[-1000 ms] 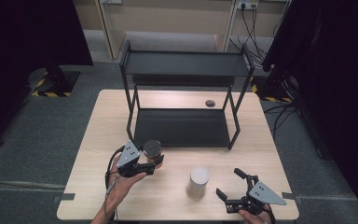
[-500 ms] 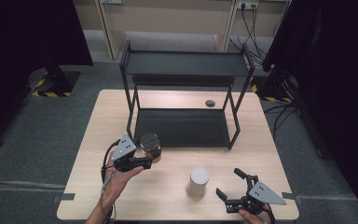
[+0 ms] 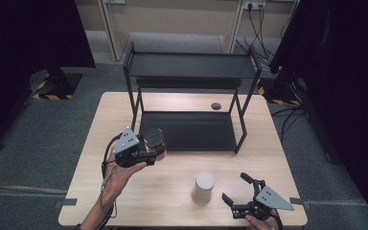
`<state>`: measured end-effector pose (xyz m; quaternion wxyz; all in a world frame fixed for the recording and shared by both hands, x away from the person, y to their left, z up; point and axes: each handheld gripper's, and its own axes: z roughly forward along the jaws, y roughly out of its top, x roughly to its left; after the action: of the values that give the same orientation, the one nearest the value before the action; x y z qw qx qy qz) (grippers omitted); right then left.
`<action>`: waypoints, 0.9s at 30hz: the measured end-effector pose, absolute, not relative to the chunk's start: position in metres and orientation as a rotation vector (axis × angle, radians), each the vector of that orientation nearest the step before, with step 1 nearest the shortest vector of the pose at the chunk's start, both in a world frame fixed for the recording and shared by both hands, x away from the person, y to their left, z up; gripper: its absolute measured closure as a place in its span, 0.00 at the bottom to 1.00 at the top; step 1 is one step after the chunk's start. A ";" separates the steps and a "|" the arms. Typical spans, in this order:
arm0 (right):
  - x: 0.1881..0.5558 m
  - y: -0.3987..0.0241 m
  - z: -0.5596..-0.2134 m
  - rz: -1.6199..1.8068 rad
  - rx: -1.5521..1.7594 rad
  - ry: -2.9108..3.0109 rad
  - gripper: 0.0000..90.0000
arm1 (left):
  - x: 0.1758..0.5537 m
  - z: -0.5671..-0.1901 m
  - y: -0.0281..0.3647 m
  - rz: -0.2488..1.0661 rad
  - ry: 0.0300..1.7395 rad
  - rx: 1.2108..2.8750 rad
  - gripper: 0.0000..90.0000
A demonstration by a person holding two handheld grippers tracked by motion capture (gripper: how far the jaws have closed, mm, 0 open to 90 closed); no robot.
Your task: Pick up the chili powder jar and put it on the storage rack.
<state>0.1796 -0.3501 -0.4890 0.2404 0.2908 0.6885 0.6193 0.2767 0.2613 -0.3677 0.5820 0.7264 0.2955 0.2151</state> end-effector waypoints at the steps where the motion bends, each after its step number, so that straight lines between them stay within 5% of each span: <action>1: 0.180 -0.350 -0.489 1.695 0.796 1.884 0.00 | 0.278 -0.366 0.261 0.500 0.691 1.696 0.35; 27: 0.180 -0.350 -0.489 1.695 0.798 1.886 0.00 | 0.297 -0.322 0.265 0.500 0.702 1.696 0.35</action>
<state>0.1801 -0.3498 -0.4892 0.2394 0.2915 0.6888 0.6191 0.2967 0.2652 -0.3225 0.5807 0.7259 0.3002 0.2139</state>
